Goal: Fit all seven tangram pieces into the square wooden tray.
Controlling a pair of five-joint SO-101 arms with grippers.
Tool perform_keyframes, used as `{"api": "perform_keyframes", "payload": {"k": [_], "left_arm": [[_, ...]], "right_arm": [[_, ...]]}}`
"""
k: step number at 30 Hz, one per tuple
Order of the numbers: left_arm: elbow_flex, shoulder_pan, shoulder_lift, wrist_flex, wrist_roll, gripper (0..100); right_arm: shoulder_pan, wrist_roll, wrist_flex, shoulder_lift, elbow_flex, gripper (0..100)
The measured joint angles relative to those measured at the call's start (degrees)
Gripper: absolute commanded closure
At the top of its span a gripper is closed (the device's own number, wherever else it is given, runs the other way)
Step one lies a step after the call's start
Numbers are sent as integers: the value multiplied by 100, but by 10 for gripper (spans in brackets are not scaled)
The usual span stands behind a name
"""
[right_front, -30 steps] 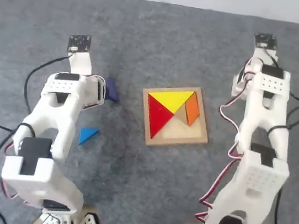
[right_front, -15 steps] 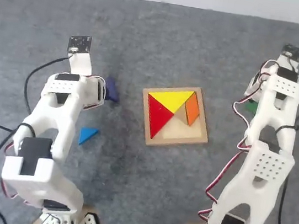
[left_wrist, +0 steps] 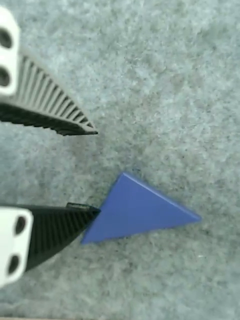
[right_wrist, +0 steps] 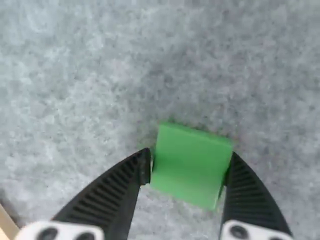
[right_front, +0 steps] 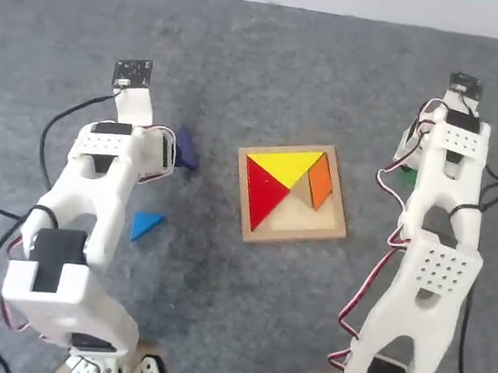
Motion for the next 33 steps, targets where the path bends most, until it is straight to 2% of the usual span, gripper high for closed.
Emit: {"api": "perform_keyframes", "payload": {"k": [7, 15, 33], "left_arm": [[0, 0, 0, 0, 0, 781], [0, 0, 0, 0, 0, 781], [0, 0, 0, 0, 0, 781]], "right_arm": [[-18, 0, 79, 0, 0, 772], [-9, 9, 97, 0, 0, 984], [-26, 9, 1257, -237, 9, 991]]}}
